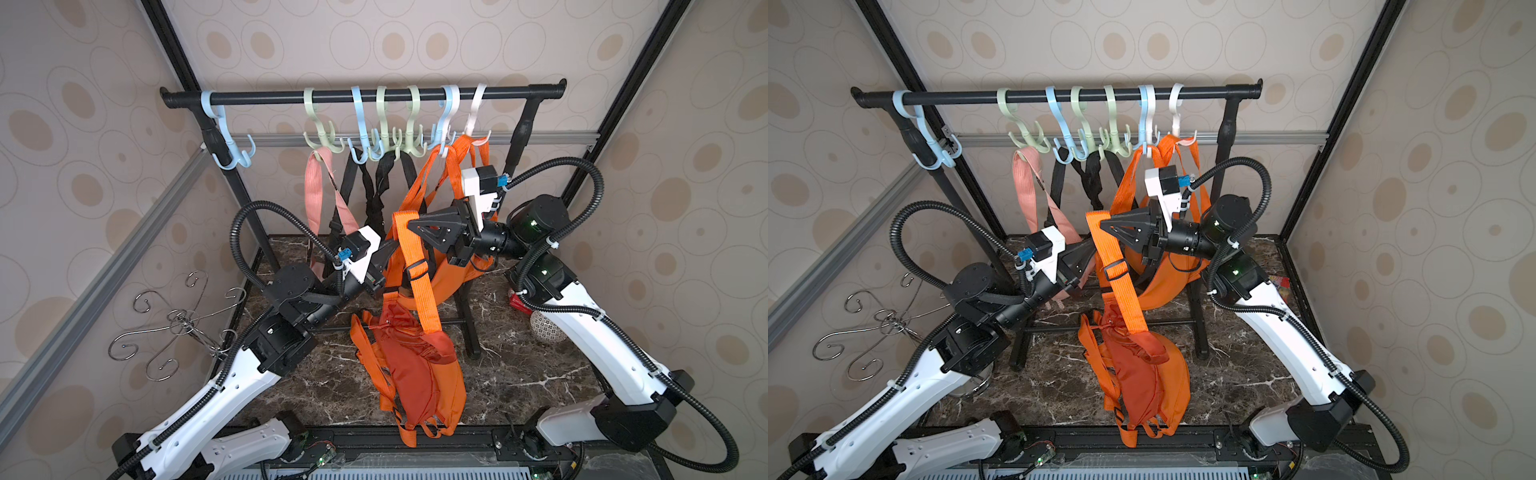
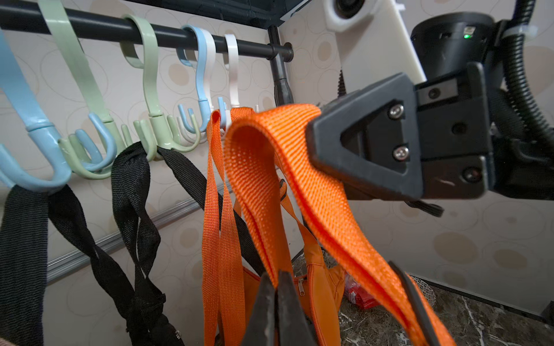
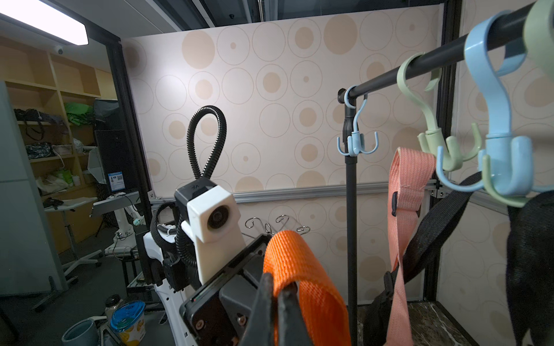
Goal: Hang the bag on a hook
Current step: Hang the bag on the hook.
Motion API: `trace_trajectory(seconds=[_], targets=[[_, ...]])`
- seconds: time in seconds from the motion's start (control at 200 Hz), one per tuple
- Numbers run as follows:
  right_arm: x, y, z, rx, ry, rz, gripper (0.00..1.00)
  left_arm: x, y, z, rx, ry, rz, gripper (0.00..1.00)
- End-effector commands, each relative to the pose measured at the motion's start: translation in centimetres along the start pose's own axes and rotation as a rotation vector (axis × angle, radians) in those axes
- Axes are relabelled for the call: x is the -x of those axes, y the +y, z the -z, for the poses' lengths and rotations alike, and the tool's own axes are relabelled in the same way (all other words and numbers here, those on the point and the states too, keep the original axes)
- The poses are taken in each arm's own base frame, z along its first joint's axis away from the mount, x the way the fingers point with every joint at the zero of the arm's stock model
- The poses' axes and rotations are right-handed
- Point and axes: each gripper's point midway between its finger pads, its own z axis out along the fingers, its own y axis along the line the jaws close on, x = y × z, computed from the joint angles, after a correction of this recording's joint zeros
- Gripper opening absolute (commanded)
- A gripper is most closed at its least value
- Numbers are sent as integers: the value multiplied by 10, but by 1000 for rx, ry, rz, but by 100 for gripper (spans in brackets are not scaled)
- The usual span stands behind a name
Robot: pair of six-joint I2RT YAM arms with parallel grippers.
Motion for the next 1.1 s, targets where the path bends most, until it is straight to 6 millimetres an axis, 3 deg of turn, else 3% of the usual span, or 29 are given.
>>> trace_trajectory(seconds=[0.0, 0.18, 0.31, 0.46, 0.805, 1.095], targets=[[17, 16, 9, 11, -39, 67, 0, 38, 5, 9, 15, -101, -35, 0], [14, 13, 14, -31, -32, 65, 1, 41, 13, 9, 58, -97, -37, 0], [0, 14, 30, -109, -11, 91, 24, 48, 32, 12, 155, -80, -55, 0], [-23, 12, 52, -223, 25, 114, 54, 53, 47, -1, 212, -8, -89, 0], [-36, 25, 89, -364, 38, 159, 57, 70, 73, -17, 326, 47, -129, 0], [-59, 20, 107, -447, 42, 169, 57, 111, 128, -5, 620, 92, -202, 0]])
